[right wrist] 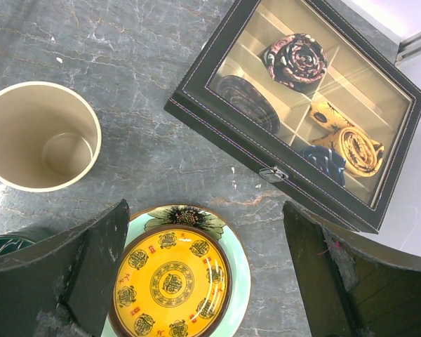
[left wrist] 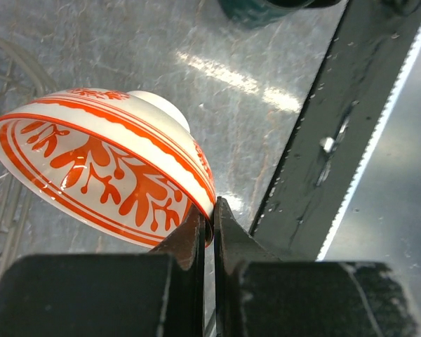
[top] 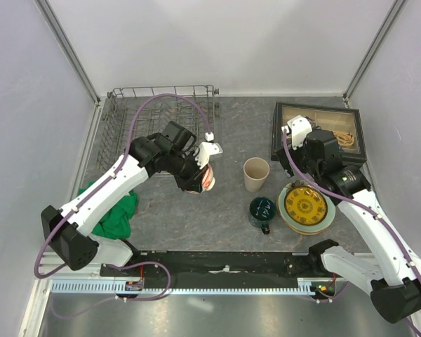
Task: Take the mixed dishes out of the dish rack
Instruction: Place the bowl at the center of the board.
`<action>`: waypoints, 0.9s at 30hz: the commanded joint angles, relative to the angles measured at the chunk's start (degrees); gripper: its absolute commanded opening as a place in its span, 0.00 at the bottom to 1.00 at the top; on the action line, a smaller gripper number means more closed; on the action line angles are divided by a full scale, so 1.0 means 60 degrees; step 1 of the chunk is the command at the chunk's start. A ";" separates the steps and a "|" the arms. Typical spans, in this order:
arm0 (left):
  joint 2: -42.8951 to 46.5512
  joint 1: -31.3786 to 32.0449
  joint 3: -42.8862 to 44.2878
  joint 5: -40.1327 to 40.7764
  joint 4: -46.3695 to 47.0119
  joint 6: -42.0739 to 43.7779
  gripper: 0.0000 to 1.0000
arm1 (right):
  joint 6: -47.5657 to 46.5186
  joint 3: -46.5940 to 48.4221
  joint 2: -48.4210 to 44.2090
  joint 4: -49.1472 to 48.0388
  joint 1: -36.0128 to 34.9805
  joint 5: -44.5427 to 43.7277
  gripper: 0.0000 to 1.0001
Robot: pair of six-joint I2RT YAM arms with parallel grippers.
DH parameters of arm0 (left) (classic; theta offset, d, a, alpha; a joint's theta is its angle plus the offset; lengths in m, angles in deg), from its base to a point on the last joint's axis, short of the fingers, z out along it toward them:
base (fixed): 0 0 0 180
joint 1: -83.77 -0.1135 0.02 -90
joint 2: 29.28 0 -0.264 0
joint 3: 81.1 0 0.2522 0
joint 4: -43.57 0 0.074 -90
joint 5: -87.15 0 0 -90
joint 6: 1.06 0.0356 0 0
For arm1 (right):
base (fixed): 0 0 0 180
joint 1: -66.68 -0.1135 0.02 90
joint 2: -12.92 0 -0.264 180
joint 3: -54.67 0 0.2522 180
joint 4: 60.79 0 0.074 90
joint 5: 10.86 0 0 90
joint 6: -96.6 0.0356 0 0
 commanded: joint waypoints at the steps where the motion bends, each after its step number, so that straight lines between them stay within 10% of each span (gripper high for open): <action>1: 0.0405 0.0459 -0.0094 0.0961 0.0309 0.0633 0.02 | 0.0139 0.0029 -0.0052 -0.0292 0.0052 0.0072 0.98; 27: -0.1205 0.4429 -0.1281 0.5634 0.1597 0.2054 0.01 | 0.0051 -0.0088 0.0476 -0.0189 0.0360 0.0248 0.98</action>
